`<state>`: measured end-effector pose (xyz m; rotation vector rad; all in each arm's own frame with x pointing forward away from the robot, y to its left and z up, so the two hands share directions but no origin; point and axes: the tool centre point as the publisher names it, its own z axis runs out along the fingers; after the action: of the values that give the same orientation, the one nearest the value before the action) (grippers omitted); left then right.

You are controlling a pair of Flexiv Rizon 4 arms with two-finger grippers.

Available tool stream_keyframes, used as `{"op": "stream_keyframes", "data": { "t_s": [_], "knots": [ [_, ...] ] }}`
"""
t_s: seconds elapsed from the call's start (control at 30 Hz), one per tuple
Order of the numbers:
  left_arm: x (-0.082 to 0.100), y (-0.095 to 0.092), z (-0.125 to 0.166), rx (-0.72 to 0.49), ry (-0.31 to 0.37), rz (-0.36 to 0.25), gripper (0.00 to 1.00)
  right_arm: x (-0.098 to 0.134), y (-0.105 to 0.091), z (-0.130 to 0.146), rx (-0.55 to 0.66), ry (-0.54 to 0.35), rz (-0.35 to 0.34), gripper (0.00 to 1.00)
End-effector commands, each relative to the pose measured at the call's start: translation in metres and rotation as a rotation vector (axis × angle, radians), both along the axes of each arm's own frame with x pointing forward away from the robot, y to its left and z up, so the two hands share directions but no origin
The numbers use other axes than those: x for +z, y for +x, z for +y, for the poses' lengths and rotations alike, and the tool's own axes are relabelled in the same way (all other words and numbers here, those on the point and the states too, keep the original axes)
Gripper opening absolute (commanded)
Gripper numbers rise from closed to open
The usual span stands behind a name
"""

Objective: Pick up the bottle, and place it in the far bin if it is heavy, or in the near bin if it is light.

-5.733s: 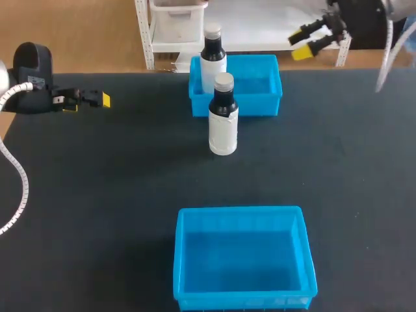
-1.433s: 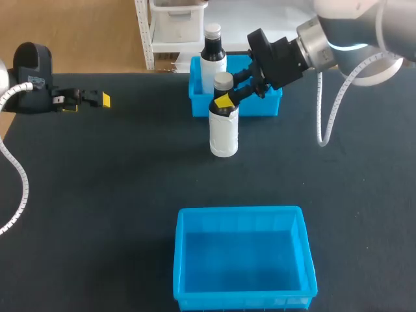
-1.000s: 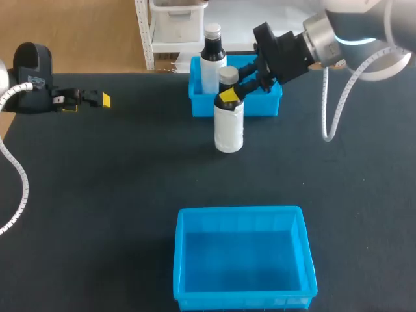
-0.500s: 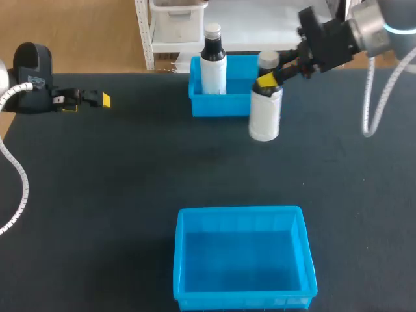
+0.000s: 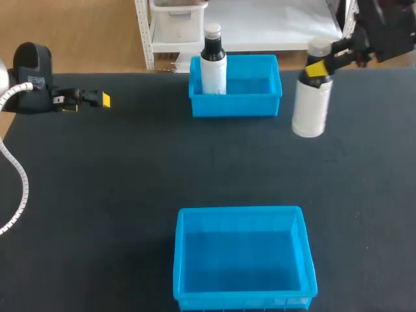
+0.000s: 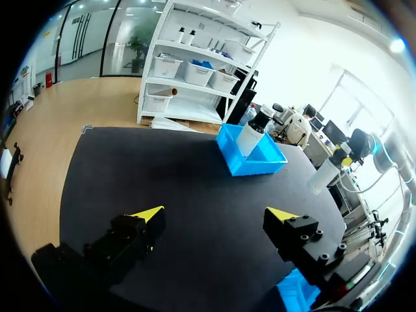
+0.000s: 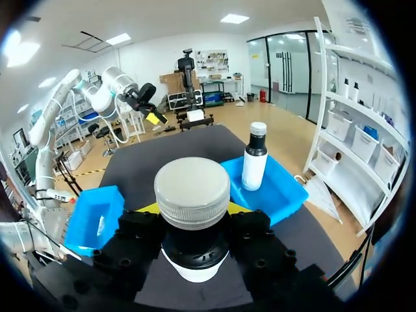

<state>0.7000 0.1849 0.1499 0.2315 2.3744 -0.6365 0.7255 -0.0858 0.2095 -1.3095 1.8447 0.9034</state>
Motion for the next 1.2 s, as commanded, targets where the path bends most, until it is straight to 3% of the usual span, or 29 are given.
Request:
{"op": "stream_keyframes", "data": {
  "t_s": [0.03, 0.27, 0.6, 0.97, 1.2],
  "knots": [
    [0.000, 0.000, 0.000, 0.000, 0.000, 0.000, 1.00, 0.037, -0.042, -0.032, -0.110, -0.026, -0.066, 0.00],
    [0.000, 0.000, 0.000, 0.000, 0.000, 0.000, 1.00, 0.069, -0.090, -0.030, -0.083, -0.032, -0.079, 0.00],
    [0.000, 0.000, 0.000, 0.000, 0.000, 0.000, 1.00, 0.083, -0.173, 0.038, 0.055, -0.027, -0.085, 0.00],
    [0.000, 0.000, 0.000, 0.000, 0.000, 0.000, 1.00, 0.059, -0.239, 0.127, 0.311, 0.016, -0.113, 0.00],
    [0.000, 0.000, 0.000, 0.000, 0.000, 0.000, 1.00, 0.035, -0.264, 0.156, 0.438, 0.041, -0.096, 0.00]
  ]
}}
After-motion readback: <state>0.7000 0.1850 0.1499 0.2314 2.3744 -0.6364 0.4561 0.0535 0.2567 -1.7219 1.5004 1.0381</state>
